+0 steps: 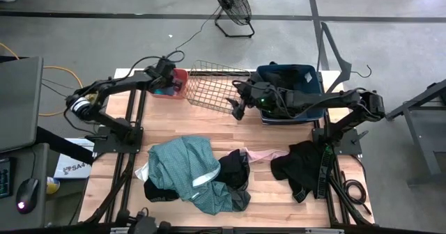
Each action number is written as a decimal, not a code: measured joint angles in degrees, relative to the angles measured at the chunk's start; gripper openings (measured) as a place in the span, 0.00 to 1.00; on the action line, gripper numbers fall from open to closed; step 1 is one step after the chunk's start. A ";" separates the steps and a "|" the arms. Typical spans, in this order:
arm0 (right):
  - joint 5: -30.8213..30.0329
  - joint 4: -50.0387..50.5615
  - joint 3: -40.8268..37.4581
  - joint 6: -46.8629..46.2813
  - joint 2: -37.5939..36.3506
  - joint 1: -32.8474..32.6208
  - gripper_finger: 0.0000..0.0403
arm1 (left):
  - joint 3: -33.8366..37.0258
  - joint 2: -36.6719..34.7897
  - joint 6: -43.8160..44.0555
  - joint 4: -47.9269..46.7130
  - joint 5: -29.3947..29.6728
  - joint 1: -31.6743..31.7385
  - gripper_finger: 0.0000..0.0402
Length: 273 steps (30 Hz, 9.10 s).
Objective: Pick & Place Cloths
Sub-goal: Put the violet sock into the orange bin, then put the light pink sock into the orange bin
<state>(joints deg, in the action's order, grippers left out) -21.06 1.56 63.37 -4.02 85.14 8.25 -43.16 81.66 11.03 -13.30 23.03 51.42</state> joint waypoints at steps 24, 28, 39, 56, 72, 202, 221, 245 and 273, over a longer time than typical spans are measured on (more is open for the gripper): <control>0.00 9.92 -0.02 -5.02 -7.10 -3.41 0.72 | -0.06 5.33 0.85 3.01 0.34 -0.03 0.40; 0.02 10.99 -0.02 -5.69 -7.13 -3.41 0.72 | -1.69 3.95 0.64 0.44 0.22 -0.04 0.56; 0.22 14.03 -0.02 -7.65 -7.13 -3.76 0.72 | -7.88 -2.88 -0.77 -8.50 -0.17 -0.04 0.68; 14.31 42.04 0.00 -18.39 -7.28 -9.52 0.72 | -7.83 -14.85 -4.01 -11.03 -16.10 -0.09 0.68; 20.13 35.25 -15.18 -23.37 -6.99 -21.07 0.72 | -7.80 -15.86 -4.75 -10.64 -20.75 -0.09 0.68; 15.39 -19.17 -0.17 6.57 -5.01 -0.35 0.01 | -7.80 -11.21 -46.85 33.30 -37.20 -33.48 0.66; 13.49 -15.84 -0.17 7.73 -5.21 -0.35 0.09 | -7.80 -11.21 -45.29 32.77 -36.35 -33.46 0.01; 2.54 -0.98 -0.17 5.21 -11.87 -0.35 0.73 | -7.78 -13.01 -46.82 17.77 17.68 -29.97 0.00; 2.56 0.94 -0.17 3.74 -11.87 -0.37 0.72 | -7.78 -14.33 -17.76 -17.89 30.27 -7.33 0.00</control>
<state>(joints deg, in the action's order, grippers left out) -18.50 2.50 63.20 -0.28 73.28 7.88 -50.94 67.34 -6.73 -31.20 53.30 44.09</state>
